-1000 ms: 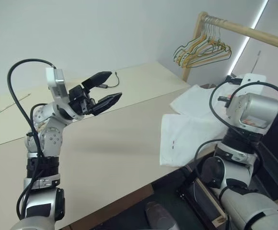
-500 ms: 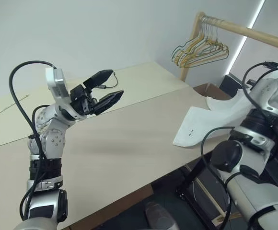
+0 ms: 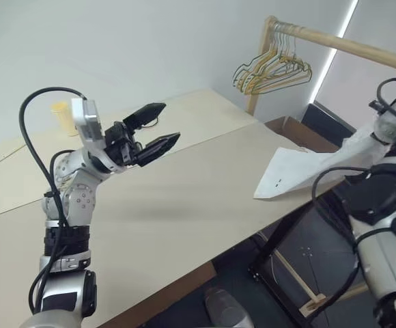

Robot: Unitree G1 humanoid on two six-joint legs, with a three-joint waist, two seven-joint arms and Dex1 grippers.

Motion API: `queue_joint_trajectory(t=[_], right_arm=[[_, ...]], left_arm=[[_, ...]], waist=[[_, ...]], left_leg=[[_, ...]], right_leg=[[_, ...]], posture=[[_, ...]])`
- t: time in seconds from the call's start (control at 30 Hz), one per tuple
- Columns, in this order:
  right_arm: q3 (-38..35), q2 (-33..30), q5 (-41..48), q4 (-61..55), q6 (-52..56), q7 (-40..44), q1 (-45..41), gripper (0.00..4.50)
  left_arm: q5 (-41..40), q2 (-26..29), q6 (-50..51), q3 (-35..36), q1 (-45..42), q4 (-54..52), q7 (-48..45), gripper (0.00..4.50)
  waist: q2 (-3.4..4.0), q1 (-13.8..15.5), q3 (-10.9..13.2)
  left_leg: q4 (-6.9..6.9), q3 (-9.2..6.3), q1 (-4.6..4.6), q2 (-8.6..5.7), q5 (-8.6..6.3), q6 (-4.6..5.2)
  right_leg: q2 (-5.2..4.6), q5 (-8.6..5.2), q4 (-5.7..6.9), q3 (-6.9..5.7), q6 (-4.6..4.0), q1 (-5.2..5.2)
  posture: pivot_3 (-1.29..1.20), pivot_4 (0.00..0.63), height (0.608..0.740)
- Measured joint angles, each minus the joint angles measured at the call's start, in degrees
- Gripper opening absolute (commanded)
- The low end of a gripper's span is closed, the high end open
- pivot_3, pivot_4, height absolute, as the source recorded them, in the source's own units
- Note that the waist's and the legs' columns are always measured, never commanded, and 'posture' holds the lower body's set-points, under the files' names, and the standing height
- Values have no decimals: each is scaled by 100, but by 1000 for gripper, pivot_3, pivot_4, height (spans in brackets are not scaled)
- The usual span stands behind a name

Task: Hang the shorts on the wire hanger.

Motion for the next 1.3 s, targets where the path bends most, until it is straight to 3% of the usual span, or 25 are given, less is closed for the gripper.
queue_joint_trajectory(t=[0.2, 0.47, 0.9, 1.1, 1.3], right_arm=[[-200, -217, 527, 745, -147, -227, -154, 0], [74, -263, 744, 941, -180, -387, -181, 0], [766, -109, 744, 923, -181, -283, 60, 4470], [1577, -34, 403, 332, -236, -312, 243, 4490], [3700, -37, -1182, -1081, -795, -510, 734, 4490]], left_arm=[[76, 22, -4, -38, 16, -3, -88, 4455], [139, 16, -23, -71, 16, -3, -203, 4455], [25, 1, -43, -54, 190, -139, -249, 4500], [75, 88, -155, -20, 190, -147, -179, 4500], [169, 173, -227, 87, 189, -77, -161, 4500]], waist=[[-1, -1, 1], [0, 10, 1], [3, 96, 3], [11, 185, 8], [20, 202, 14]], left_leg=[[-2, 9, 3, 1, 0, 1], [-4, 10, -14, 3, -4, 11], [-5, 14, -14, 4, -7, 19], [-5, 15, -14, 4, -7, 19], [-3, 16, -11, 3, -7, 19]], right_leg=[[0, -4, -8, 9, 7, 2], [1, 9, -52, 8, 25, 6], [1, 13, -55, 12, 27, 6], [1, 13, -55, 13, 28, 1], [0, 21, -50, 20, 21, -9]], posture=[[-391, 0, 740], [-381, 0, 740], [-364, 0, 740], [-360, 0, 740], [-361, 0, 740]])
